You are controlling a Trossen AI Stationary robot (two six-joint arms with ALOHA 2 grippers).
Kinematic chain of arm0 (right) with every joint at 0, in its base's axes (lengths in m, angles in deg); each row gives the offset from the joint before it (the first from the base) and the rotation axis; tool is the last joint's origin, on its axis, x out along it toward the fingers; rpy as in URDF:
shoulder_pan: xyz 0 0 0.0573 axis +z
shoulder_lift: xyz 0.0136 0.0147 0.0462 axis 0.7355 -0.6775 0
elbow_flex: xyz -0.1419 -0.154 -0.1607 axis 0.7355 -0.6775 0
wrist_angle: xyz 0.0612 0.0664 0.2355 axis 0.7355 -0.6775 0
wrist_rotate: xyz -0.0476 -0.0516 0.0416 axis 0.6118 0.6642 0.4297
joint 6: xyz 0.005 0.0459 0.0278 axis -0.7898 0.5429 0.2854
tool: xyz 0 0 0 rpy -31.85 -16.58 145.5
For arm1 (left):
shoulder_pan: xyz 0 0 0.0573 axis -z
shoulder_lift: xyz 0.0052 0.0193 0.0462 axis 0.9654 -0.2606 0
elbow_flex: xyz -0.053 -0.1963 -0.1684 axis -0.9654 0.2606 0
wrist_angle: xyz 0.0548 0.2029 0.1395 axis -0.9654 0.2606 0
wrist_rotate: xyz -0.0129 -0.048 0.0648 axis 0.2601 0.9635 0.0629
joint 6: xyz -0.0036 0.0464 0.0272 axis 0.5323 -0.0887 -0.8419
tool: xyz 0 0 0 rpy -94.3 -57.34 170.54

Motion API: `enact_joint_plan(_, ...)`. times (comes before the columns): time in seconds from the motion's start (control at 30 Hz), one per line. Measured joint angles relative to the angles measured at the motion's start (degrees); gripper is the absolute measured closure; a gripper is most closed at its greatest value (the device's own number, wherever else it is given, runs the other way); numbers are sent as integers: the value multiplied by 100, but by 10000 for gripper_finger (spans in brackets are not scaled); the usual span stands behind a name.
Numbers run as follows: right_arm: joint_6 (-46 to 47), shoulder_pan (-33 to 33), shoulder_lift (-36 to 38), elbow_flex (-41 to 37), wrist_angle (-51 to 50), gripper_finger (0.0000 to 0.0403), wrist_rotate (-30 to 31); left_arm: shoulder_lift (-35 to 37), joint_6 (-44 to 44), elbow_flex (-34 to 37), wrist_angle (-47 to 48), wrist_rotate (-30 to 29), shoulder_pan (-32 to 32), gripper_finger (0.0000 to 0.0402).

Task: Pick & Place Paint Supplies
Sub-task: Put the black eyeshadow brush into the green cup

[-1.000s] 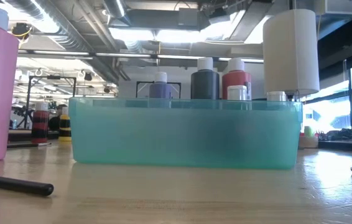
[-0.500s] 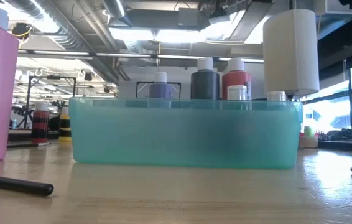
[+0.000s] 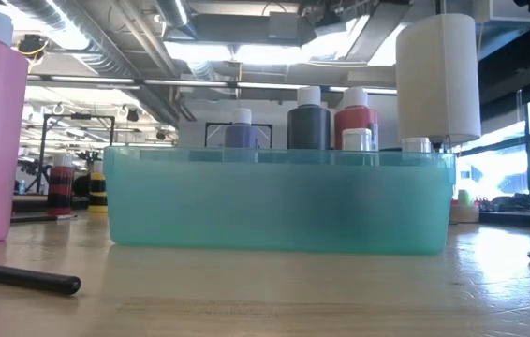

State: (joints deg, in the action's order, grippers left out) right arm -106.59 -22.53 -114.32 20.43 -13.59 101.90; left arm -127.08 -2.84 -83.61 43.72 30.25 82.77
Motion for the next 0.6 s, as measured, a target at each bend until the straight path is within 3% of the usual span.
enact_joint_plan(0.3,-1,-7,0,0,-14,376,40,2,-1,0,73,57,11,400)
enact_joint_plan(0.6,-4,-2,0,-2,-101,384,162,7,-283,-2,202,113,0,399)
